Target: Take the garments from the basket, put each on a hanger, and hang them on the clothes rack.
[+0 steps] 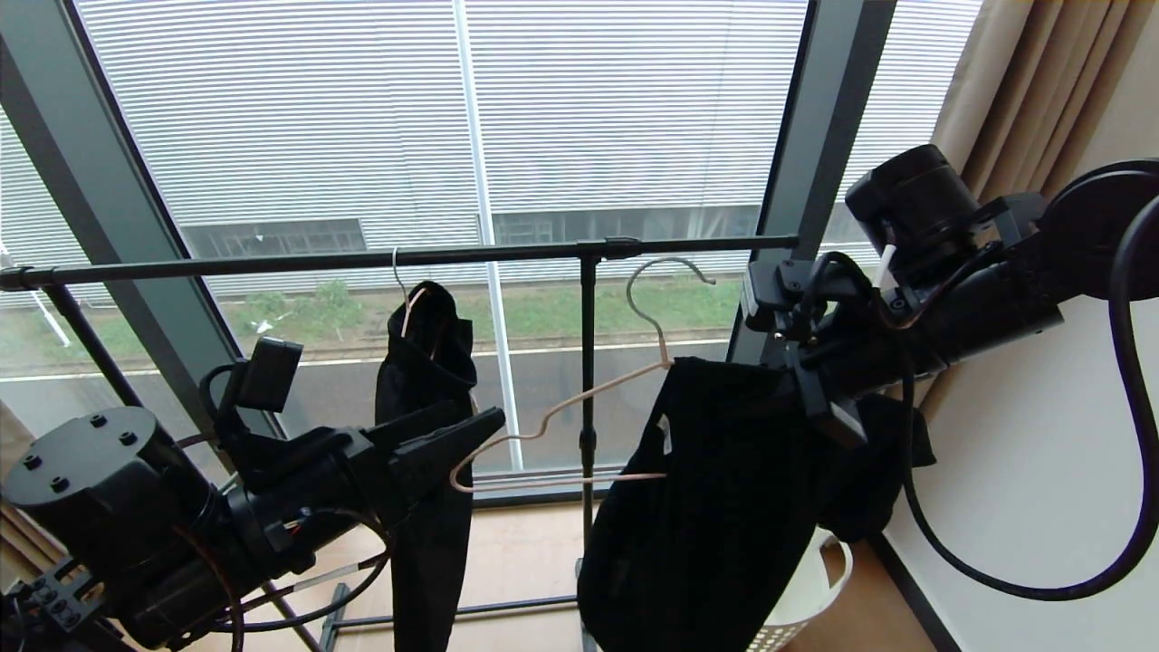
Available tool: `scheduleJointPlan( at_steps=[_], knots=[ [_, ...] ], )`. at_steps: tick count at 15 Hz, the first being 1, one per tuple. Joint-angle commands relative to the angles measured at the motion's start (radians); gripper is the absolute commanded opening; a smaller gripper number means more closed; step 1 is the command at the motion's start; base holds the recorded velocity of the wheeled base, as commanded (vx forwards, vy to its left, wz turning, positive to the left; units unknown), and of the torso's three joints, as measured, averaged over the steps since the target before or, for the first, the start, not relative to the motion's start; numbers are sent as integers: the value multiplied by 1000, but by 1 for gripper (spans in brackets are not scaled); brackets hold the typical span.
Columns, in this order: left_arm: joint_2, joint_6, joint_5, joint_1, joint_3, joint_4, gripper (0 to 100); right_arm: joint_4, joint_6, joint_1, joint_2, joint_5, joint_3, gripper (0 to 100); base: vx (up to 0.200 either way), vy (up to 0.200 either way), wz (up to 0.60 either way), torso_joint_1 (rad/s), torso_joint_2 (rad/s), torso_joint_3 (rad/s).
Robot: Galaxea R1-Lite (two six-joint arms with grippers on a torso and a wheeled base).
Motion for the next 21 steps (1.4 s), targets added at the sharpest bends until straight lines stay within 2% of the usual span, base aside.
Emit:
scheduleJointPlan(
  at_steps=[1, 3, 5, 9, 12, 15, 18, 21],
  knots=[
    [-1, -46, -52, 16, 1, -1, 100, 0, 14, -27, 9, -1, -24, 0, 0, 0, 0, 0, 0, 0],
    [-2, -94, -144, 22, 31, -1, 100, -1, 16, -32, 8, -1, -25, 0, 0, 0, 0, 0, 0, 0],
    [18, -94, -215, -3, 67, -1, 100, -1, 36, -30, 9, -1, -38, 0, 0, 0, 0, 0, 0, 0],
    [114, -91, -210, -58, 80, -1, 100, 0, 97, -24, 5, 10, -73, 0, 0, 0, 0, 0, 0, 0],
    [173, -88, -144, -116, 67, -1, 100, 0, 105, 9, -3, 19, -73, 0, 0, 0, 0, 0, 0, 0],
    [185, -85, -132, -130, 58, -1, 100, 0, 114, 43, -11, 18, -73, 0, 0, 0, 0, 0, 0, 0],
    [203, -43, -61, -161, 43, -1, 100, 2, 145, 78, -14, 16, -78, 0, 0, 0, 0, 0, 0, 0],
    [245, -37, 97, -191, 0, -1, 100, 5, 145, 105, -35, 18, -62, 0, 0, 0, 0, 0, 0, 0]
  ],
)
